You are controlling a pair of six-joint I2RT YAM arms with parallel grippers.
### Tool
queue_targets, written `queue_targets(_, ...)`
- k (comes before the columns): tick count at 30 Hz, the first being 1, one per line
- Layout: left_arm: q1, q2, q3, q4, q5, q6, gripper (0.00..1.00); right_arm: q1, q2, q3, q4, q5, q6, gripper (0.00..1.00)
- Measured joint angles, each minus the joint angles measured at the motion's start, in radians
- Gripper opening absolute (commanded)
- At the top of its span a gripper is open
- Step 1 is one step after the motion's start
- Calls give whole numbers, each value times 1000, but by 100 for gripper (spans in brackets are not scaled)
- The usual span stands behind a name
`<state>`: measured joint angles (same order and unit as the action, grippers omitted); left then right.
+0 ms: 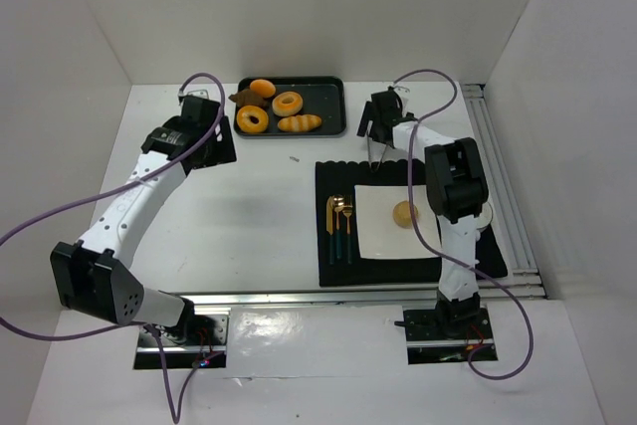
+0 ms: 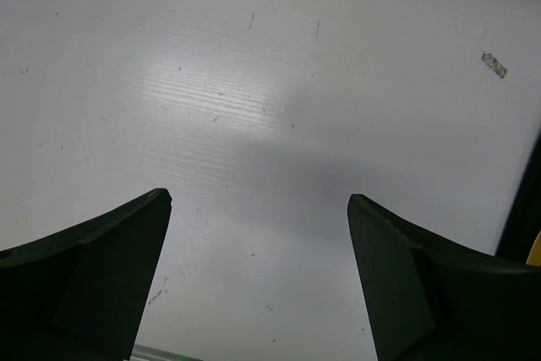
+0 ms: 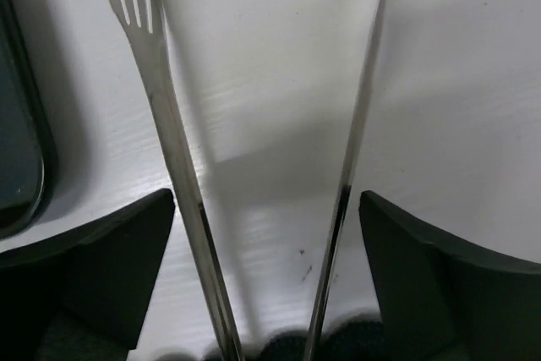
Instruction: Place the bread
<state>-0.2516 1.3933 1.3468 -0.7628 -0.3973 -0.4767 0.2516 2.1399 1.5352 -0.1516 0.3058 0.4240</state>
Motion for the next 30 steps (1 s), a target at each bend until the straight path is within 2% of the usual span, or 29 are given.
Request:
queue_targets(6, 0, 6, 0, 1, -60, 8, 99, 0, 61, 195, -106, 57, -6, 100)
queue_targets(9, 1, 6, 1, 0, -66, 8, 99, 0, 23, 291, -169, 111, -6, 100)
queue_targets(11, 1, 6, 4, 0, -62, 6, 99, 0, -39, 297, -213, 141, -6, 100)
queue_targets(14, 1, 8, 21, 0, -43, 5, 99, -3, -163, 223, -259, 172, -5, 100)
queue_targets(18, 1, 8, 43, 5, -18, 2, 99, -24, -388, 37, -296, 194, 7, 100)
queue_targets(21, 1, 8, 50, 8, 0, 2, 99, -56, -489, -107, -321, 194, 32, 100)
queue_targets(26, 1, 8, 52, 8, 33, -2, 99, -106, -544, -277, -371, 160, 74, 100)
queue_targets(30, 1, 8, 52, 8, 58, -3, 99, -126, -557, -320, -404, 132, 89, 100)
